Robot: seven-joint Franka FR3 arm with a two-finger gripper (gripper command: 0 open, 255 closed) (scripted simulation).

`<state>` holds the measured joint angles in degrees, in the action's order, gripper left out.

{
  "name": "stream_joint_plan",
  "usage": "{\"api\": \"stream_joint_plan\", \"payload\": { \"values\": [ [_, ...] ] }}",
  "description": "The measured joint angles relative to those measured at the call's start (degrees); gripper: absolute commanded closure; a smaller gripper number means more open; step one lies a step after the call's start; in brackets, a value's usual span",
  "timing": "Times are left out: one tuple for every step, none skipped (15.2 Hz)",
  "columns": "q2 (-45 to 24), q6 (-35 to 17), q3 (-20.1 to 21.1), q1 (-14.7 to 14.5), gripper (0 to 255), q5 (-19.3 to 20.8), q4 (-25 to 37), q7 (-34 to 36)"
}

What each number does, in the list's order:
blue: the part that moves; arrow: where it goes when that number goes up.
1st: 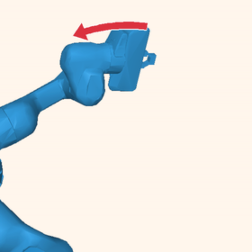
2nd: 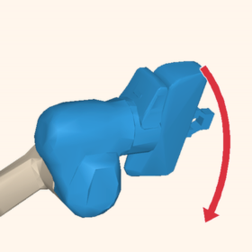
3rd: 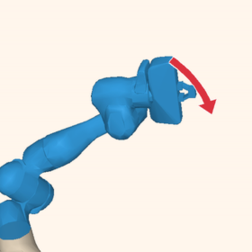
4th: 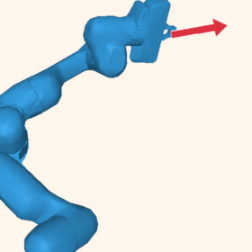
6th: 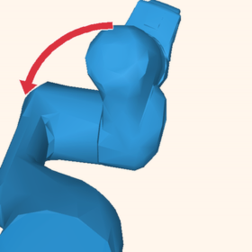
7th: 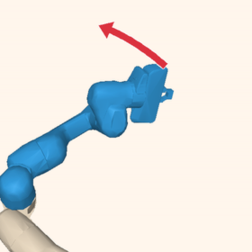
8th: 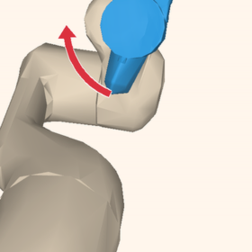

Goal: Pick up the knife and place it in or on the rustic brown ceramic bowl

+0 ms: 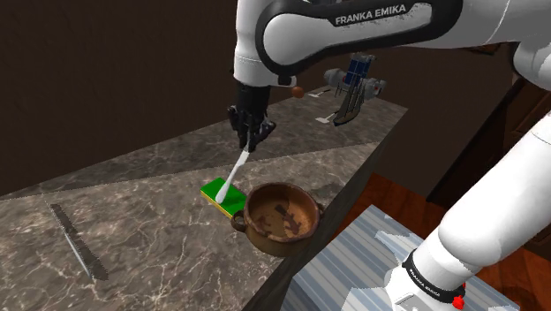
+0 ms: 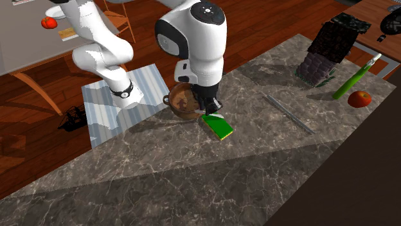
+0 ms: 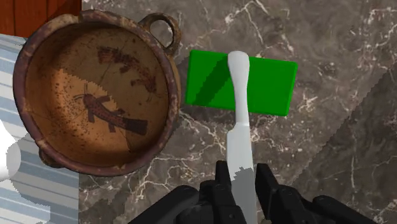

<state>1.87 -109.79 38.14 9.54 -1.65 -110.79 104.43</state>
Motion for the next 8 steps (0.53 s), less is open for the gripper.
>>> {"api": "stream_joint_plan", "payload": {
  "values": [
    [2.66,-0.68,-0.26,0.08,255,-1.73,-2.82,-1.03],
    [5.14,-1.09,-0.62,0.05,255,-3.31,-5.30,-2.04],
    [7.99,-0.56,-1.16,-0.12,255,-5.04,-7.18,-3.17],
    [10.67,-0.93,-1.73,-0.43,255,-6.64,-9.85,-4.26],
    [14.24,-0.45,-2.65,-1.02,255,-8.63,-12.56,-5.58],
    [16.66,-0.02,-3.19,-1.60,255,-9.89,-14.31,-6.26],
    [19.15,0.56,-3.89,-2.22,255,-11.07,-16.08,-7.02],
    [21.89,0.80,-4.76,-2.94,255,-12.32,-18.49,-7.99]
  ]
}}
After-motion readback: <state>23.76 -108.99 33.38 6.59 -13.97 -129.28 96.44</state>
